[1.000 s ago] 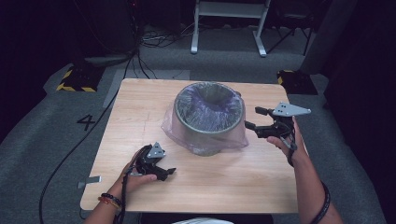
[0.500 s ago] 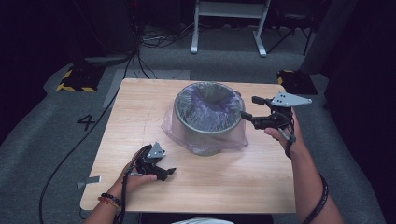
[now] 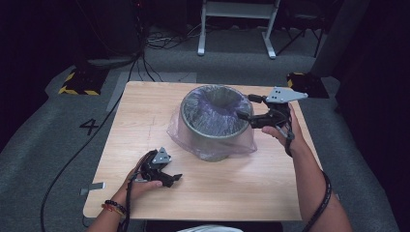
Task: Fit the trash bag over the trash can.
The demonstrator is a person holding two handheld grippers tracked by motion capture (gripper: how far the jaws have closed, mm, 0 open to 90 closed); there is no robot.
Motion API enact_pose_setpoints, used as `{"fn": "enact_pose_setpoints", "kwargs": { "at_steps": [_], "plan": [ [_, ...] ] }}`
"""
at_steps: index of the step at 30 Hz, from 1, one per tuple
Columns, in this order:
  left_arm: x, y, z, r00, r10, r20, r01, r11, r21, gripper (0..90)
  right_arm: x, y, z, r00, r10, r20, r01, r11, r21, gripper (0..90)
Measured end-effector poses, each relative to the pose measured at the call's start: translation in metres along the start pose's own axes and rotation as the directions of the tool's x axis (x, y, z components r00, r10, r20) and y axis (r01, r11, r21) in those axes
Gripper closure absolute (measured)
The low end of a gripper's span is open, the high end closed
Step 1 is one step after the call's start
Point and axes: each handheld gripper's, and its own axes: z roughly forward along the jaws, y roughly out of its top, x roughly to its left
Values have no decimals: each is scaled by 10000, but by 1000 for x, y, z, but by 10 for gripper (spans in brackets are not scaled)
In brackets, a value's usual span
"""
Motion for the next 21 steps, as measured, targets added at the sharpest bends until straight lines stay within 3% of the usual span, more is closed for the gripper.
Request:
{"fn": "enact_pose_setpoints", "kwargs": {
  "at_steps": [11,21],
  "plan": [
    [0,0,0,10000,1,0,-1,10000,1,145,11,7,35,9993,-263,-277,283,9966,768,247],
    [0,0,0,10000,4,0,-4,10000,4,145,17,9,50,9992,-150,-370,193,9928,1180,250]
  ]
}}
